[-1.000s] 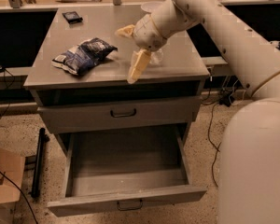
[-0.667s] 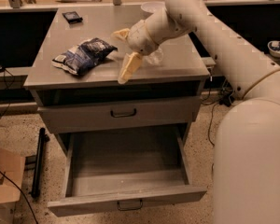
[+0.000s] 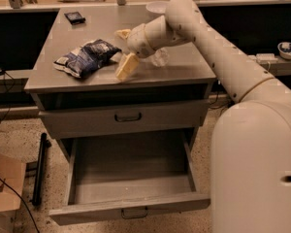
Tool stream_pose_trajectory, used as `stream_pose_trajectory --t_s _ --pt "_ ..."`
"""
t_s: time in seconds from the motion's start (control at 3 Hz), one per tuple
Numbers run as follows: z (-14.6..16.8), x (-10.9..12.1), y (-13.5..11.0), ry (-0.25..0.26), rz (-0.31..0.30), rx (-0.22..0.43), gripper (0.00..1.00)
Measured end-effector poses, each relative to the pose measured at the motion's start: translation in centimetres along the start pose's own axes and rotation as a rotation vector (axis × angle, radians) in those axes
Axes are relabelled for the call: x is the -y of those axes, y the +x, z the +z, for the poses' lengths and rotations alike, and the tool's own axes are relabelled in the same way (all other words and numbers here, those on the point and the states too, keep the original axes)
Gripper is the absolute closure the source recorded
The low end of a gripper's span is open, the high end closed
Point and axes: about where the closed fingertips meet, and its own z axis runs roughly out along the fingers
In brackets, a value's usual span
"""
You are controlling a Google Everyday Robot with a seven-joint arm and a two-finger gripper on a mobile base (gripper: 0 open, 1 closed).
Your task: Place blue chip bag into middle drawer
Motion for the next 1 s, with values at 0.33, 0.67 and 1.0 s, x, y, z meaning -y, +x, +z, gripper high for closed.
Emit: stream_pose_trajectory --t_s 0.33,0.67,1.0 --pt "0.9 0.9 0.1 0.009 0.015 0.017 0.00" --pt "1.6 1.5 0.0 0.009 0.019 0.030 0.00" --pt "2.5 1.9 -0.2 -0.005 0.021 0.040 0.27"
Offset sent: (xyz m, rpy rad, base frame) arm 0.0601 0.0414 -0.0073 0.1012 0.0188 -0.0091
